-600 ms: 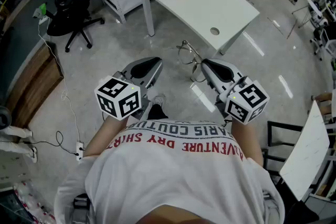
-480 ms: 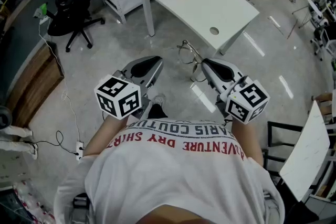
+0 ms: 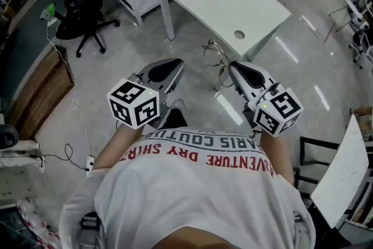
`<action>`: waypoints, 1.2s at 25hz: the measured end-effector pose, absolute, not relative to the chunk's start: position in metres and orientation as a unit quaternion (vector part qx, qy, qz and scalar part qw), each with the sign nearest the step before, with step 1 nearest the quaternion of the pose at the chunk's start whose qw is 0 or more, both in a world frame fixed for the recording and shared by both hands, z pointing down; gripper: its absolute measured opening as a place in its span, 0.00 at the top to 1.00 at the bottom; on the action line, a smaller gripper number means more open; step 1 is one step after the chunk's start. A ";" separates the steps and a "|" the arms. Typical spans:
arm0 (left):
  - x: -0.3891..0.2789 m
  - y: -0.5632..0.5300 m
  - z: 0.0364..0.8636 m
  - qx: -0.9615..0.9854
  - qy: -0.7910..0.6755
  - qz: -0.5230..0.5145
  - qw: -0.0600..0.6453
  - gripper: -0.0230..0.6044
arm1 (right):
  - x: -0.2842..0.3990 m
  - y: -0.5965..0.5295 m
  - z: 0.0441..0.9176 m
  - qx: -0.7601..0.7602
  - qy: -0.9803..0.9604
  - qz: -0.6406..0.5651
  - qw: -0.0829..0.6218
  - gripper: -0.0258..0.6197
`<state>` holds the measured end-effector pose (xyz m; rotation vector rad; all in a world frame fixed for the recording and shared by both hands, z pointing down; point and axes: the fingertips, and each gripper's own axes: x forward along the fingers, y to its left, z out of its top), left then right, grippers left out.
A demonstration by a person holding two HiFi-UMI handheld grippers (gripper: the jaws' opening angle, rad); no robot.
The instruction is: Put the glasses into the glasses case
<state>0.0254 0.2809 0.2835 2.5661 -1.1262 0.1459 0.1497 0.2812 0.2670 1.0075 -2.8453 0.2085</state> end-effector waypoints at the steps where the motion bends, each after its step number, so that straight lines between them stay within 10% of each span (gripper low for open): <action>1: 0.025 0.278 0.285 0.902 -0.395 0.052 0.167 0.89 | 0.150 0.278 0.268 0.333 -0.939 0.070 0.057 0.91; 30: -0.049 0.051 0.300 0.912 -0.354 0.069 0.198 0.89 | 0.070 0.068 0.277 0.351 -0.928 0.110 0.058 0.91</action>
